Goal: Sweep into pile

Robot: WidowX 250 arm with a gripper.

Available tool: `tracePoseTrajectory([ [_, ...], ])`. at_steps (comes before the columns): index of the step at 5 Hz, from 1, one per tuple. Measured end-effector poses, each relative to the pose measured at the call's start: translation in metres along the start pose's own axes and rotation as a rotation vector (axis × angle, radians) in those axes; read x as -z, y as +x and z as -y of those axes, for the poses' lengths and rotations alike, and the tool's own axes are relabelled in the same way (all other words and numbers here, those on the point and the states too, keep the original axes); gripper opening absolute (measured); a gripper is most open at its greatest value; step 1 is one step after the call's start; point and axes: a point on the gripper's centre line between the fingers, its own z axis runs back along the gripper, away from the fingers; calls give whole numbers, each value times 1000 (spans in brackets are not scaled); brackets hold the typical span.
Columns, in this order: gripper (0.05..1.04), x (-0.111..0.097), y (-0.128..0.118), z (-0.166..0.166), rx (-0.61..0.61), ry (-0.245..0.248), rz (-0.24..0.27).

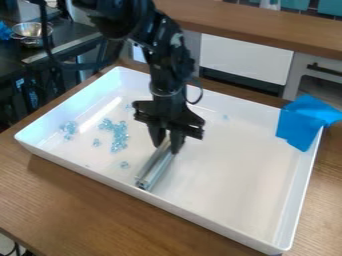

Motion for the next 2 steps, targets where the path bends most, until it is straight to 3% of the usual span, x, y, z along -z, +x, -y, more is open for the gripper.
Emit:
tracePoseTrajectory([
  [2,333,3,4,-41,6,48,79],
])
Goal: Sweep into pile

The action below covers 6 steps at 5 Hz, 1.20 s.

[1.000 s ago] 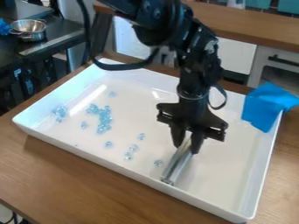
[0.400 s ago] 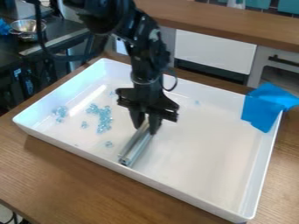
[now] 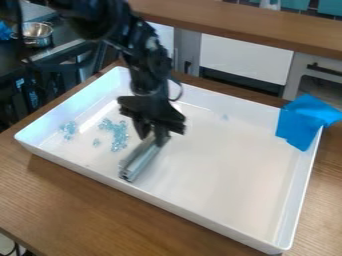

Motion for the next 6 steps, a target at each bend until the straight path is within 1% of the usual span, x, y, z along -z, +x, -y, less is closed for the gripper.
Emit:
tracePoseTrajectory([
  [1,333,2,0,-29,-28,31,-2],
  [2,333,-4,10,-53,-63,57,28],
  [3,333,-6,13,-71,-88,75,36],
  [4,333,-9,14,-75,-128,70,20],
  [5,333,-30,25,-41,-175,-61,-38],
  [6,333,-56,56,17,-137,-160,-23],
])
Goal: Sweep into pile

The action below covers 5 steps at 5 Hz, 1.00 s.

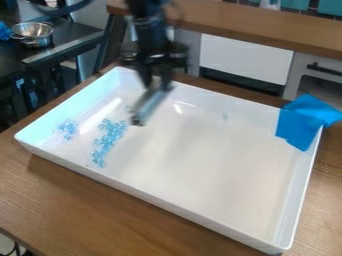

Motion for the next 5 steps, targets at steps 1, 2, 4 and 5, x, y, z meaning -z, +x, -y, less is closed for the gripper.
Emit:
tracePoseTrajectory([
  [1,333,24,-5,43,33,9,-40],
  [2,333,50,-6,79,83,33,-33],
  [4,333,72,9,99,89,53,-2],
  [5,333,80,15,99,73,66,1],
])
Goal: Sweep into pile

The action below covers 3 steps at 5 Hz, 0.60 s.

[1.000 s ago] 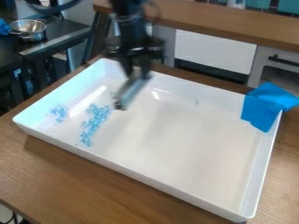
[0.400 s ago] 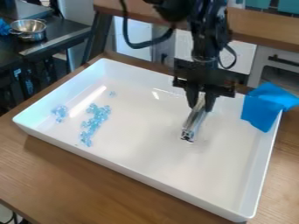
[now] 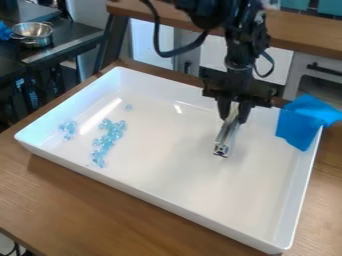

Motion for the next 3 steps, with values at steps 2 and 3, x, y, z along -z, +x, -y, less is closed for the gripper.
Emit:
tracePoseTrajectory([
  [2,333,7,3,-3,-9,18,-6],
  [3,333,13,6,-12,-31,29,-11],
])
